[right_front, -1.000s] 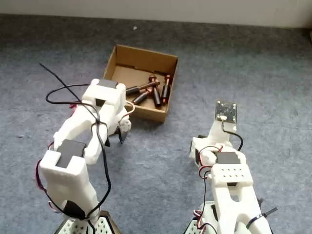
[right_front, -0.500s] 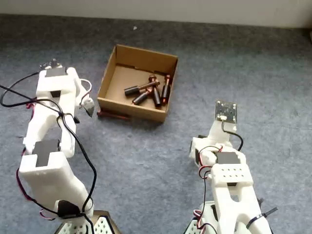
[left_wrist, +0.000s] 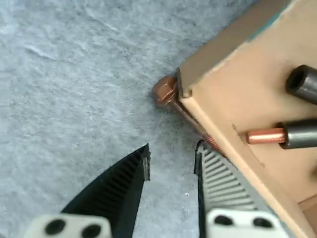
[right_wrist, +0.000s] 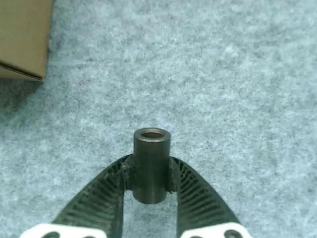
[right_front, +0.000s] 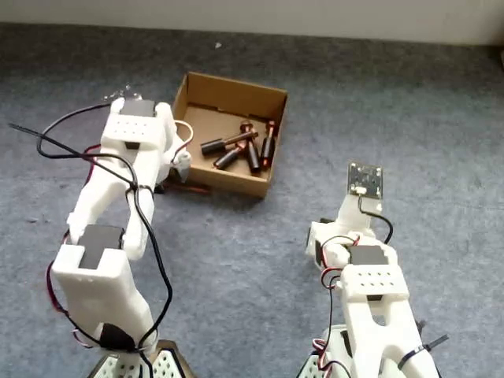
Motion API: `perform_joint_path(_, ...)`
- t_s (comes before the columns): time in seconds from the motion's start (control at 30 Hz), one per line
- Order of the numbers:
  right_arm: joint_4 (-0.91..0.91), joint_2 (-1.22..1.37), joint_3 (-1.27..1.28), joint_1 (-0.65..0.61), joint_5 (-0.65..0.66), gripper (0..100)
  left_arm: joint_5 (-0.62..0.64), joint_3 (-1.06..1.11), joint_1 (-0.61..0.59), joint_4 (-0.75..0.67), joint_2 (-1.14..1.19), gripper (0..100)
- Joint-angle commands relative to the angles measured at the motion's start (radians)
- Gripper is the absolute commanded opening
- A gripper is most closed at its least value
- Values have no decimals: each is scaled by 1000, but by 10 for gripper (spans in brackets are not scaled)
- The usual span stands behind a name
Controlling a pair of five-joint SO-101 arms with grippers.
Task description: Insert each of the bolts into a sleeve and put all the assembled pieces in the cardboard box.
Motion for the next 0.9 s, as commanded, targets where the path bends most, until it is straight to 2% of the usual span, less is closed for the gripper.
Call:
perform_joint_path(0.0,-19,-25,-5,12,-2,4,46,77,38,-173,-5,162)
perform_joint_path(0.1,-19,-25,-5,12,-2,4,46,139,45,-249,-5,179)
perform_joint_path(0.27,-19,-25,-5,12,-2,4,52,159,47,-276,-4,310)
perform_joint_path(0.4,-19,-25,-5,12,-2,4,77,134,61,-279,53,322)
perform_joint_path(0.5,-19,-25,-5,12,-2,4,77,58,65,-250,148,322)
perform_joint_path(0.63,-19,-25,-5,12,-2,4,74,-85,65,-100,252,320)
perform_joint_path(0.73,-19,-25,-5,12,-2,4,74,-162,65,-18,311,259)
perform_joint_path(0.87,-19,-25,-5,12,-2,4,75,-214,48,17,363,79)
